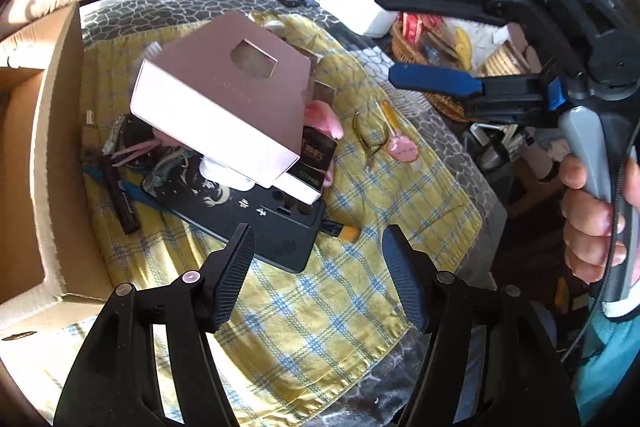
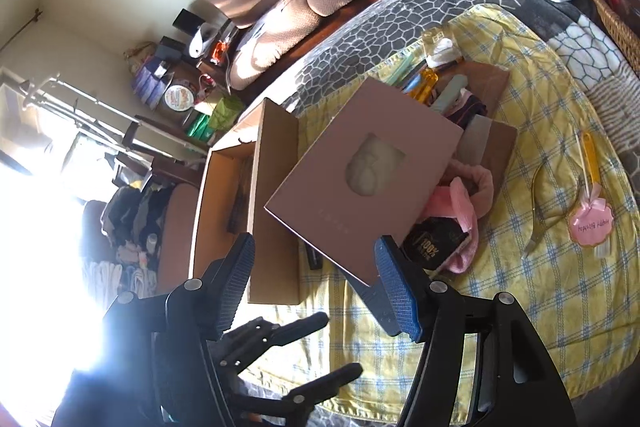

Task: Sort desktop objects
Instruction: 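Carry the pink Ubras box with the right gripper over the cardboard box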

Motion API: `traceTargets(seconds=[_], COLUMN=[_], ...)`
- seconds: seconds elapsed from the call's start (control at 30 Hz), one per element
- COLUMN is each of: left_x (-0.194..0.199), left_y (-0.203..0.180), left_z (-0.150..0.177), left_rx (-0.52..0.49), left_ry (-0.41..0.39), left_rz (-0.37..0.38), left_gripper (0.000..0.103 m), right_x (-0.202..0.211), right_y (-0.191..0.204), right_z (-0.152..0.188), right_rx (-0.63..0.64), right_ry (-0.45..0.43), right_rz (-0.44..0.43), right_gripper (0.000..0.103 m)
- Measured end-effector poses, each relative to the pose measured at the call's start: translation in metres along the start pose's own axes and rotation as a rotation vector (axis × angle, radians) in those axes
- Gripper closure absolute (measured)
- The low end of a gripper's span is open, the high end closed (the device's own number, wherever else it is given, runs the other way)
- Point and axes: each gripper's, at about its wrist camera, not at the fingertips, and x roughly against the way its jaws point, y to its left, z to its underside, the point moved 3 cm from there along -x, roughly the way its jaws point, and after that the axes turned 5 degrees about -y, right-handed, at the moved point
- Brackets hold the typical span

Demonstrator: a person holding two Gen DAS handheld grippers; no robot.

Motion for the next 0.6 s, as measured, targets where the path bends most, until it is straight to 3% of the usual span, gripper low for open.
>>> traceTargets(seconds=[0.03,0.1,0.17,0.5,0.6], left_x=[0.007,0.019,0.028,0.016,0.006], left_y=[0.003,0.011,0.022,0.07,0.072], left_z=[-0.005,-0.017,-0.032,-0.082,-0.089], left_rx=[-0.001,0.008,0.021,0.13,0.124], left_ry=[-0.017,-0.048,-0.073,-0.078,-0.077], left_rz=[-0.01,-0.021,-0.046,-0.117,-0.144], left_gripper=[0.033,0.018,0.014,0.008,0.0], right_x=[0.001,0.0,-0.003,-0.022,-0.03], right_y=[-0.003,-0.012,-0.02,-0.042,-0.05], right_z=[-0.001,-0.001,-0.001,0.001,0.0], right_rx=[-0.01,-0.029,-0.05,-0.101,-0.113], right_ry=[-0.006,-0.006,-0.002,0.017,0.024], right_rz=[0.005,0.014,0.018,0.016,0.024], right_gripper=[0.035,0.032,0.031,0.027,0.026])
